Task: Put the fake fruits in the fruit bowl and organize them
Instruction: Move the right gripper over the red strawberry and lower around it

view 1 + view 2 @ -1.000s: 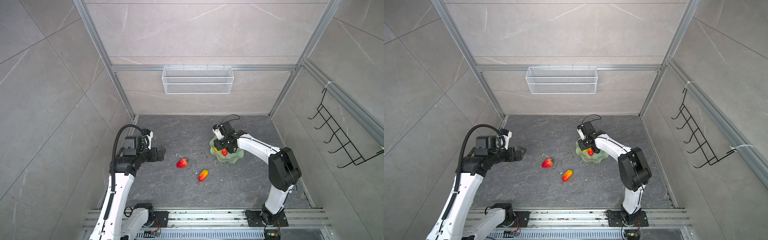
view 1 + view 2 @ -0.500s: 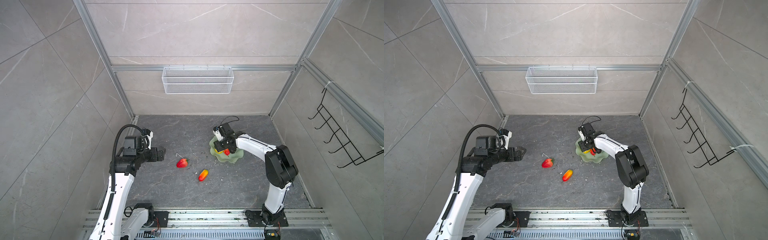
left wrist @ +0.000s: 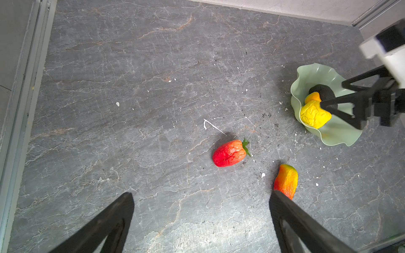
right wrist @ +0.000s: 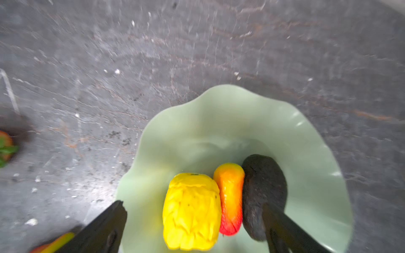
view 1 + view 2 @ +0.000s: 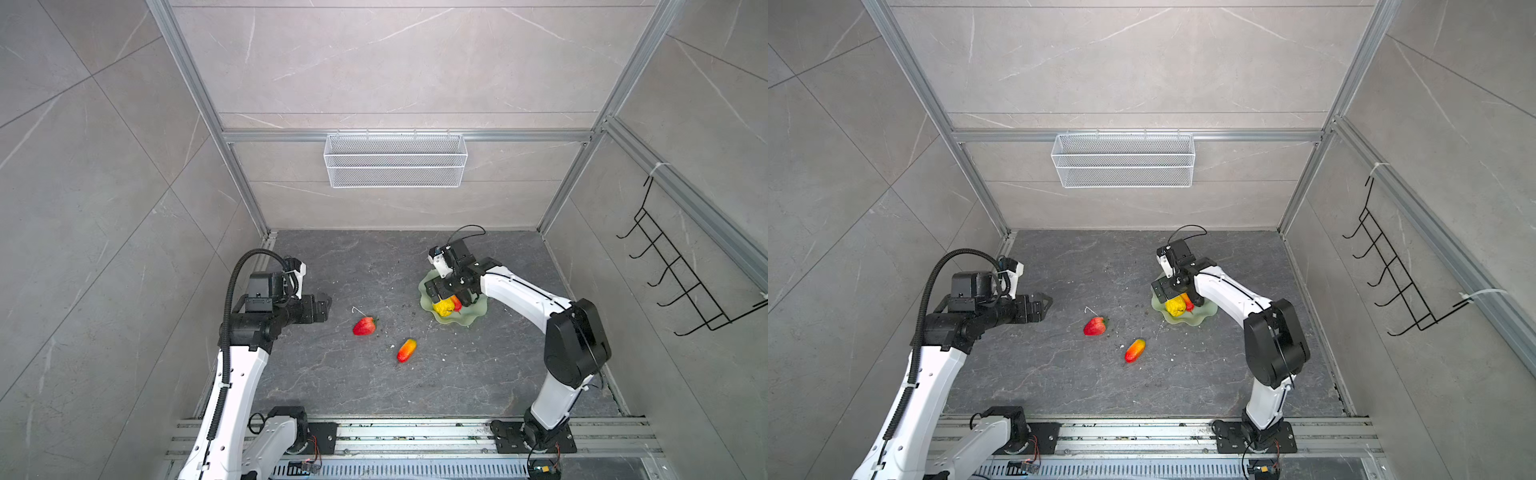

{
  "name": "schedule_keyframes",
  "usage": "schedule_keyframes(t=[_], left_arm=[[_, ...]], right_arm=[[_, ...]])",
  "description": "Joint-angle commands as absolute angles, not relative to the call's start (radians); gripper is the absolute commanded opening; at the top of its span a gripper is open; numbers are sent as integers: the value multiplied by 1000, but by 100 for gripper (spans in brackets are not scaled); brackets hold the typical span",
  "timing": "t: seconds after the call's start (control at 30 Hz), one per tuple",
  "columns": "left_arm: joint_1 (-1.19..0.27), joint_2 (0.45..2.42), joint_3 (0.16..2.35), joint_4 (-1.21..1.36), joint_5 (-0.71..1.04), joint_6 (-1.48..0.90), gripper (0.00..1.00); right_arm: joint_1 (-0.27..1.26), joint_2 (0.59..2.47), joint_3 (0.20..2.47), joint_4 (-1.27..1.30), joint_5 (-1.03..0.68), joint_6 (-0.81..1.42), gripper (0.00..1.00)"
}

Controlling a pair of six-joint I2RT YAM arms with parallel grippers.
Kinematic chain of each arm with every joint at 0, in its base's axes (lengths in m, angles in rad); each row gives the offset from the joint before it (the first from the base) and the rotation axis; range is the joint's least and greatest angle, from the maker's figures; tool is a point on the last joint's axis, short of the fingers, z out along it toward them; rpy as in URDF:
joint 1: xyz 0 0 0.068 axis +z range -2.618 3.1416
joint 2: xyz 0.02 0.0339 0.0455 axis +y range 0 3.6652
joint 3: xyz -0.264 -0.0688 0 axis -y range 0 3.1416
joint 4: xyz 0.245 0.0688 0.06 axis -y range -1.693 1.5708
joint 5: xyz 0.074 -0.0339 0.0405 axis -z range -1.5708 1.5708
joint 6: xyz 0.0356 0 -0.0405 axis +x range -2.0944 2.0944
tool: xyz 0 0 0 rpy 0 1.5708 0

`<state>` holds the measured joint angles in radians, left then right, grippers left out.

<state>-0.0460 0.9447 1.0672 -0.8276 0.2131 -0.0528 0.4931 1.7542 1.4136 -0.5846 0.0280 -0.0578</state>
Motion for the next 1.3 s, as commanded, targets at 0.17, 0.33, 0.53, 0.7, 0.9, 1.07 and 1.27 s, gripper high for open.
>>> schedule_keyframes(t=[0.17,0.33,0.53,0.7,0.9,1.07,1.27], left_arm=[[-52,922,1062,-805,235,-60,100],[-52,918,1057,-804,235,-63,100],[-52,917,1066,-821,234,-56,100],[-52,918,1066,-830,232,-53,100],[-52,924,1075,-837,230,-46,100],[-52,925,1070,-839,223,-41,100],[-52,920,1055,-836,215,-42,100]], right_arm=[[659,1648,1461,-641,-64,-109,100],[799,1717,1461,-560,-139,-115,100],[866,1897,1562,-522,-204,-98,100],[879,2031,1658,-501,-252,-119,100],[880,2139,1743,-530,-283,-169,100],[879,2200,1769,-557,-305,-192,99],[879,2218,1738,-542,-314,-183,93]])
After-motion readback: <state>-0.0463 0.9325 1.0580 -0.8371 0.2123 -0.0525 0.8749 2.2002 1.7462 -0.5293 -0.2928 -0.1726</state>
